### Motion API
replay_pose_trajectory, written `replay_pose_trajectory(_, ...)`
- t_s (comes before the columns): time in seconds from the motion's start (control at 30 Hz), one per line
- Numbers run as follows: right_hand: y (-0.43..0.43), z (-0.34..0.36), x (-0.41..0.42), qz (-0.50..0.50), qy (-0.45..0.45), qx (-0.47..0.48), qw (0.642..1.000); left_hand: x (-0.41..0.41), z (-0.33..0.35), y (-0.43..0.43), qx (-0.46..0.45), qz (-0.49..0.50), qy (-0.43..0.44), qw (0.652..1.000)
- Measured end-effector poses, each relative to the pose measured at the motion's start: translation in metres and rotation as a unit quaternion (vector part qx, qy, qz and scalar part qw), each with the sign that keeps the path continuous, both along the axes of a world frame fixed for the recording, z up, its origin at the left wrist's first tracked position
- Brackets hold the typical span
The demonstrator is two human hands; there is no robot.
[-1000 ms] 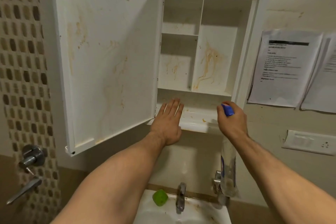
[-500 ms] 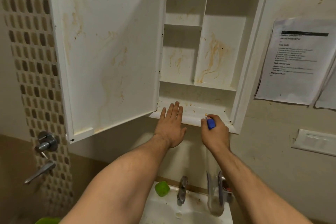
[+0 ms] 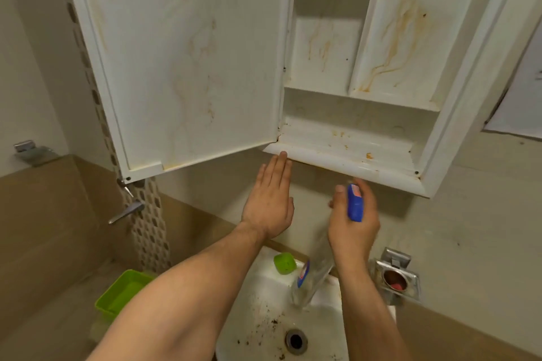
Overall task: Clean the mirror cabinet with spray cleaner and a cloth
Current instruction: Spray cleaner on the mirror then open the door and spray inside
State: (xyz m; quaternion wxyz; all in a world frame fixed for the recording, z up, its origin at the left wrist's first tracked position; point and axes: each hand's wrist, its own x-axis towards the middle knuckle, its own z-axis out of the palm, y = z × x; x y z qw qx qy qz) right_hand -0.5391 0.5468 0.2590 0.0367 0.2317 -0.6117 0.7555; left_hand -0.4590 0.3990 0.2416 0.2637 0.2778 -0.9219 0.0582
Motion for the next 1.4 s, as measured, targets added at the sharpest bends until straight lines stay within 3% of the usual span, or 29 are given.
replay_pose_trajectory(0.17,0.028,-0.012,-0.028,-0.069,-0.058,-0.068,0.994,0.003,-0.021,0.012,0.006,0.008,0.006,1.000)
replay_pose_trajectory(0.27,0.018,-0.018,-0.015,-0.014,-0.041,-0.040,0.998,0.003,-0.030,0.024,0.036,0.010,0.018,0.999)
replay_pose_trajectory(0.37,-0.004,-0.032,0.014,0.075,0.008,-0.001,0.997,0.012,-0.047,0.041,0.121,0.045,0.089,0.988)
replay_pose_trajectory(0.53,-0.031,-0.082,0.064,0.195,-0.029,0.033,0.980,0.062,-0.100,0.060,0.342,0.145,0.207,0.905)
replay_pose_trajectory(0.6,-0.036,-0.106,0.087,0.233,-0.035,0.046,0.971,0.090,-0.120,0.069,0.390,0.169,0.226,0.876)
replay_pose_trajectory(0.83,-0.070,-0.162,0.178,0.320,-0.030,0.104,0.941,0.182,-0.178,0.106,0.389,0.158,0.265,0.868)
replay_pose_trajectory(1.1,-0.102,-0.197,0.289,0.382,-0.003,0.200,0.902,0.306,-0.201,0.064,0.422,0.130,0.263,0.858)
replay_pose_trajectory(1.2,-0.117,-0.205,0.326,0.389,0.014,0.275,0.879,0.350,-0.217,0.049,0.440,0.201,0.208,0.850)
replay_pose_trajectory(1.3,-0.129,-0.213,0.351,0.360,0.099,0.362,0.854,0.383,-0.230,0.034,0.441,0.291,0.161,0.834)
replay_pose_trajectory(1.4,-0.143,-0.220,0.366,0.358,0.078,0.429,0.825,0.396,-0.240,0.017,0.459,0.333,0.139,0.812)
